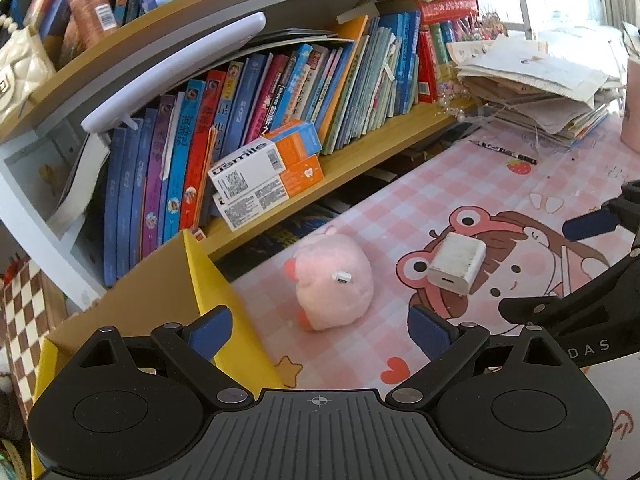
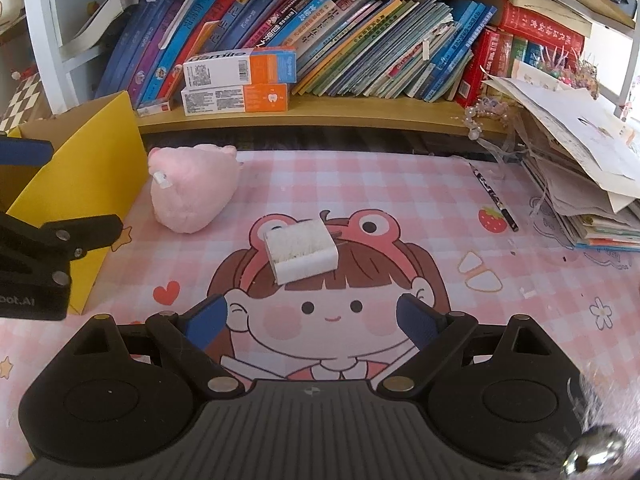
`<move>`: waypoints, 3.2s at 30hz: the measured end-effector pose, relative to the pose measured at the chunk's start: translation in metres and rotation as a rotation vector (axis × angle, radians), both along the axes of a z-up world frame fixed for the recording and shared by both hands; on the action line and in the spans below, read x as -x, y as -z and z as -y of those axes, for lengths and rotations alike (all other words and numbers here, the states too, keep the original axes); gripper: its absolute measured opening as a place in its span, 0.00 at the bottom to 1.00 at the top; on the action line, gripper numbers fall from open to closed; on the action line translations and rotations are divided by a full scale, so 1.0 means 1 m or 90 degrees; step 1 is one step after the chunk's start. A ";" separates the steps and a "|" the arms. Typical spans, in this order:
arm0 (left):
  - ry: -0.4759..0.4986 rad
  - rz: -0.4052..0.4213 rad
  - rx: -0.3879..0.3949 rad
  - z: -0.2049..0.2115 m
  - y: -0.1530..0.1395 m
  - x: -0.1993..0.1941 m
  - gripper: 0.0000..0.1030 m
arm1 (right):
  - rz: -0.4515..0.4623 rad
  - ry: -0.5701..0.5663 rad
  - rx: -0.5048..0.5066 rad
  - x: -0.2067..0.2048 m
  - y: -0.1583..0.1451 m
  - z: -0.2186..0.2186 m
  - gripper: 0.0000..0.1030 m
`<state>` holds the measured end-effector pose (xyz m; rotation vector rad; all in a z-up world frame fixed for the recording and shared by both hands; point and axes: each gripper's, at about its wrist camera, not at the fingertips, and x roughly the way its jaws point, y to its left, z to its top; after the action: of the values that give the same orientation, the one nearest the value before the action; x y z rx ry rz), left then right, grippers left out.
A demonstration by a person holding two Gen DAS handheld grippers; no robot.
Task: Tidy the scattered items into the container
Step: 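Lower the left tool toward the pink plush pig while the right tool approaches the white charger, then close the left gripper on the plush pig while the right gripper grasps the white charger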
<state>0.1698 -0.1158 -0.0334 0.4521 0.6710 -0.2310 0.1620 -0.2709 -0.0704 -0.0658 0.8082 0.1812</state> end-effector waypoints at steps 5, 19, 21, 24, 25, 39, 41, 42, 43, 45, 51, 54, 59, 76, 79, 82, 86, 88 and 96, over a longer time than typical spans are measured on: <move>-0.001 0.001 -0.004 0.003 0.003 -0.007 0.93 | 0.001 -0.007 0.001 -0.009 0.002 -0.001 0.89; -0.031 0.024 0.007 0.010 0.007 -0.029 0.93 | 0.002 -0.018 0.001 -0.038 0.008 0.003 0.89; -0.032 0.026 0.006 0.010 0.007 -0.032 0.93 | 0.001 -0.022 -0.001 -0.041 0.009 0.002 0.89; -0.038 0.025 0.007 0.010 0.009 -0.037 0.93 | -0.003 -0.030 -0.003 -0.046 0.011 0.000 0.89; -0.040 0.024 0.008 0.010 0.009 -0.038 0.93 | -0.004 -0.033 -0.003 -0.047 0.012 -0.001 0.89; -0.067 0.004 0.027 0.013 0.024 -0.053 0.92 | -0.019 -0.048 0.002 -0.064 0.023 -0.004 0.88; -0.074 0.002 0.035 0.012 0.025 -0.055 0.91 | -0.020 -0.048 0.003 -0.066 0.024 -0.004 0.87; -0.077 0.001 0.039 0.012 0.026 -0.057 0.90 | -0.021 -0.048 0.003 -0.067 0.025 -0.004 0.87; -0.080 0.000 0.042 0.011 0.027 -0.058 0.89 | -0.021 -0.049 0.003 -0.069 0.026 -0.005 0.87; -0.084 -0.004 0.046 0.011 0.029 -0.062 0.88 | -0.023 -0.050 0.001 -0.071 0.028 -0.005 0.86; -0.093 -0.018 0.057 0.008 0.035 -0.071 0.83 | -0.025 -0.047 -0.001 -0.078 0.032 -0.007 0.81; -0.093 -0.013 0.052 0.008 0.037 -0.073 0.83 | -0.026 -0.045 -0.001 -0.081 0.034 -0.007 0.79; -0.092 -0.007 0.049 0.009 0.037 -0.076 0.83 | -0.028 -0.044 0.000 -0.084 0.036 -0.007 0.77; -0.065 -0.043 0.070 0.013 0.049 -0.087 0.71 | -0.037 -0.042 -0.002 -0.087 0.041 -0.007 0.69; -0.062 -0.058 0.069 0.014 0.054 -0.088 0.72 | -0.038 -0.042 -0.002 -0.087 0.041 -0.008 0.69; -0.064 -0.066 0.070 0.014 0.058 -0.090 0.72 | -0.040 -0.043 -0.001 -0.087 0.042 -0.008 0.67; -0.070 -0.079 0.078 0.012 0.063 -0.093 0.71 | -0.041 -0.044 -0.004 -0.086 0.042 -0.008 0.64; -0.075 -0.086 0.081 0.011 0.065 -0.094 0.68 | -0.040 -0.045 -0.005 -0.086 0.043 -0.007 0.64; -0.080 -0.093 0.111 0.005 0.065 -0.095 0.56 | -0.038 -0.046 -0.002 -0.086 0.042 -0.007 0.63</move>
<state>0.2644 -0.1211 -0.0982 0.2256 0.8115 -0.2024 0.2475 -0.2635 -0.1126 -0.0872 0.8652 0.2533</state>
